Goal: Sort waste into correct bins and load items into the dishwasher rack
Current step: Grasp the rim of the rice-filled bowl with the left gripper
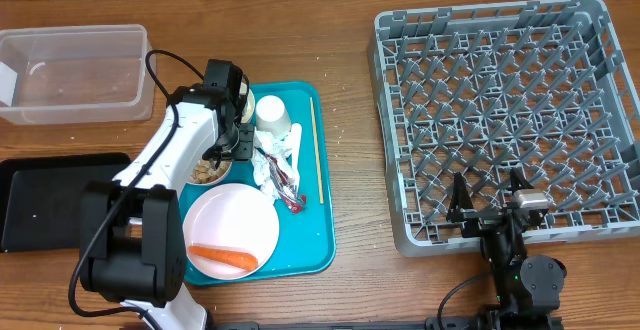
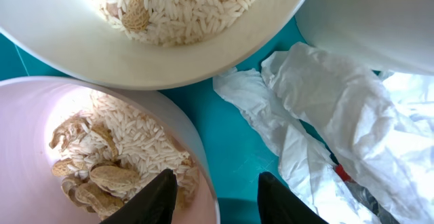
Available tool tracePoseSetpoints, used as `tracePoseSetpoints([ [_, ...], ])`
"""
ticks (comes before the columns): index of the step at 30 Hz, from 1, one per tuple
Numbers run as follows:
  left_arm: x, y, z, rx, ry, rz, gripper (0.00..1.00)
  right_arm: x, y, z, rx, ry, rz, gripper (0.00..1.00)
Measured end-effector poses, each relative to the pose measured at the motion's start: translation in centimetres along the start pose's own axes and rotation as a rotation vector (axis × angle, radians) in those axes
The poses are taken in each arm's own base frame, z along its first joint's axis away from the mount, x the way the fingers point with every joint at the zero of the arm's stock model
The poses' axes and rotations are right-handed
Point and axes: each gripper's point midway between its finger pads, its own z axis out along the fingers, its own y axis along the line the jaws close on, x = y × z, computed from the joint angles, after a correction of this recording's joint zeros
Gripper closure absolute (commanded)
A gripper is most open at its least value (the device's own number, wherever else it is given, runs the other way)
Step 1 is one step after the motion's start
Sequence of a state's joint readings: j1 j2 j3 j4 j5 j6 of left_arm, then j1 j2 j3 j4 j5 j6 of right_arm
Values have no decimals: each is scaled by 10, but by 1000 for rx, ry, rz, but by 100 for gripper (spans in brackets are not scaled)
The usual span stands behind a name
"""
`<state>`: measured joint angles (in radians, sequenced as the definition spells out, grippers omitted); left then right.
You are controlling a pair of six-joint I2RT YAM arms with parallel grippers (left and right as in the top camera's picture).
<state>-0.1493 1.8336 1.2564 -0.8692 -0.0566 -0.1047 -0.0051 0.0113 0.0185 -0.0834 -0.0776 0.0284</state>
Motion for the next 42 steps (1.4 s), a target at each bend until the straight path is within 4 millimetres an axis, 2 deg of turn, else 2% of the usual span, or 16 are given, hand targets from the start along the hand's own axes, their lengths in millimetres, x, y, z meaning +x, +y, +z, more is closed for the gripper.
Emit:
tracePoseSetpoints([
  [12, 7, -1, 3, 8, 25, -16, 58, 0, 0, 0, 0, 0, 1, 0],
  [15, 10, -2, 4, 15, 34, -18, 64, 0, 0, 0, 0, 0, 0, 0],
  [20, 11, -2, 5, 15, 37, -21, 64, 0, 0, 0, 0, 0, 0, 0],
  [32, 11, -2, 5, 13, 38, -21, 70, 0, 0, 0, 0, 0, 0, 0],
  [41, 12, -1, 5, 9, 41, -22, 82, 0, 0, 0, -1, 0, 1, 0],
  [42, 12, -1, 5, 9, 41, -21, 85, 0, 0, 0, 0, 0, 0, 0],
])
